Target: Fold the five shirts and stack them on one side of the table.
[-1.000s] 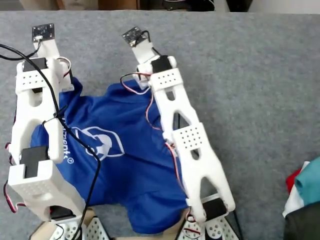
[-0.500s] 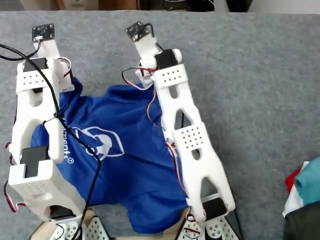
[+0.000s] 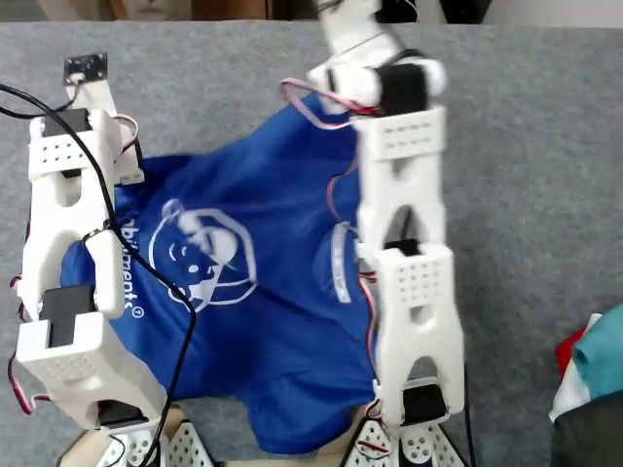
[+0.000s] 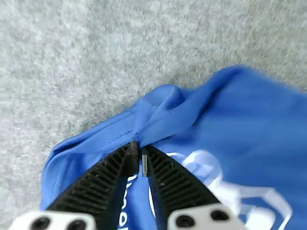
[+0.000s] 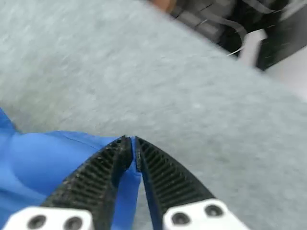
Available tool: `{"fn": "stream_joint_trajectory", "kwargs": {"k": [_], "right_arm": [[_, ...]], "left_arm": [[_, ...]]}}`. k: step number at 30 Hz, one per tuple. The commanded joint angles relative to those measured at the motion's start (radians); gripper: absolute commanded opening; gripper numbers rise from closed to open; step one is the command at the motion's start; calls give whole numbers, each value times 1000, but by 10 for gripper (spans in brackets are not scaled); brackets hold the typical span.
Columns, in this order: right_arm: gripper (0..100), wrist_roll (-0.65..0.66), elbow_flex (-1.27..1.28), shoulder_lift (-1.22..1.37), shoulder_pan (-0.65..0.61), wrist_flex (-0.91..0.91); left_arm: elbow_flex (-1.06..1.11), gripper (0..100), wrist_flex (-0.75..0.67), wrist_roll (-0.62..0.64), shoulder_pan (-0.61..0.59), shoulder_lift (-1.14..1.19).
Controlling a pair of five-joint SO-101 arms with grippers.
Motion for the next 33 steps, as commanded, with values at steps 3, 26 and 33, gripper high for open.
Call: {"fn": "stream_joint_trajectory", "kwargs": {"k": [3,26,33], "right_arm": [[5,15,-54,-280,70,-5],[6,166,-53,-819,203,-3],[6,167,62,-746,209,-6]], "left_arm": [[-124,19,48,0,11,-145],[-476,19,430,-58,242,-840],[-376,19,420,-157,244,-871]]}}
